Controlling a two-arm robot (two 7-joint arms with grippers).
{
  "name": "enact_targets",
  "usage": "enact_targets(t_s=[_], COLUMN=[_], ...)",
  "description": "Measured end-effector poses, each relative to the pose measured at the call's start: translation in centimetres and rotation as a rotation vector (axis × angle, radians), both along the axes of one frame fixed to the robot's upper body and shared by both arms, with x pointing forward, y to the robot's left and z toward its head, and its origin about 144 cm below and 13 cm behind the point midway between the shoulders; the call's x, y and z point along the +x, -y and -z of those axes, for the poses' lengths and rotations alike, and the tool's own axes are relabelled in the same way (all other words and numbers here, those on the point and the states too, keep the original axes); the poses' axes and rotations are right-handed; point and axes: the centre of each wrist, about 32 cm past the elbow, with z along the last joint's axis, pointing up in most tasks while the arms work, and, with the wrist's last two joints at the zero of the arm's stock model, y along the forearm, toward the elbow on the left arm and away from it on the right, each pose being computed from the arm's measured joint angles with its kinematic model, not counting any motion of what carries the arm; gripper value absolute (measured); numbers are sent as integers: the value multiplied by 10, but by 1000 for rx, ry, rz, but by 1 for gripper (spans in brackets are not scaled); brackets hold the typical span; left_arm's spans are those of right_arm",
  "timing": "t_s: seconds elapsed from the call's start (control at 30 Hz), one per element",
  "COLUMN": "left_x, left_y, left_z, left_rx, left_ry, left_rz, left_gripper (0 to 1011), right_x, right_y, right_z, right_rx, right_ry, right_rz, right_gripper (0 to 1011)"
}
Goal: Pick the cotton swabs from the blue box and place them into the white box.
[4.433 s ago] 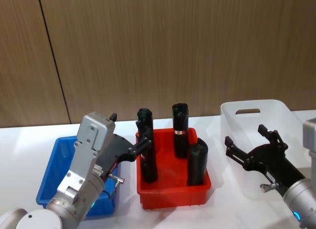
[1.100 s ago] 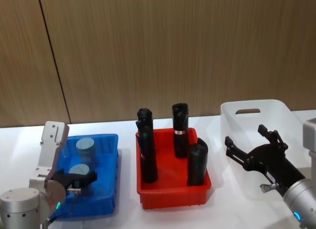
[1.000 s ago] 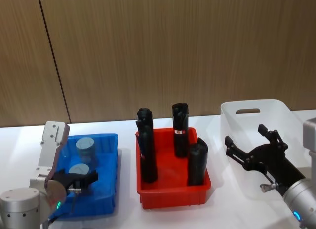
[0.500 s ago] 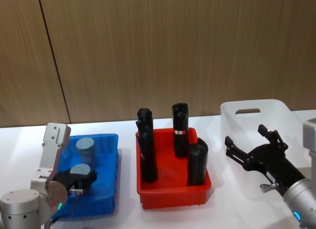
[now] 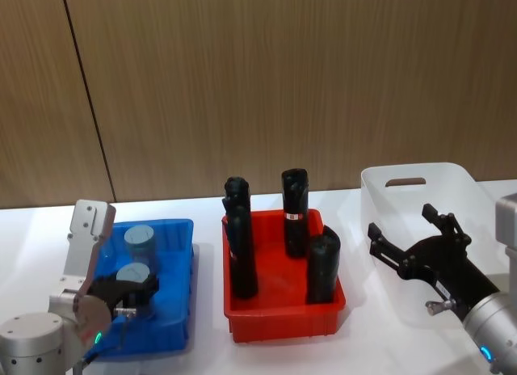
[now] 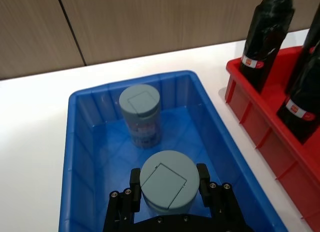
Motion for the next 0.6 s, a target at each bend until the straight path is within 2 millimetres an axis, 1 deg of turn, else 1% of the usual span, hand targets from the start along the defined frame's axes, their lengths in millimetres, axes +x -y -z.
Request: enact_targets(t_s=[0.17,0.6], left_x=[-3,-9], left_y=[1,2], left_z=[-7,-31], left_rx=[-1,-18], left_ry=[40,148], left_rz=[30,176], left_gripper=[670,670], right_x=[0,0], right_y=[0,0], right_z=[0,0], right_rx=[0,0], right_ry=[0,0], right_rz=[0,0], right_gripper=[1002,1002])
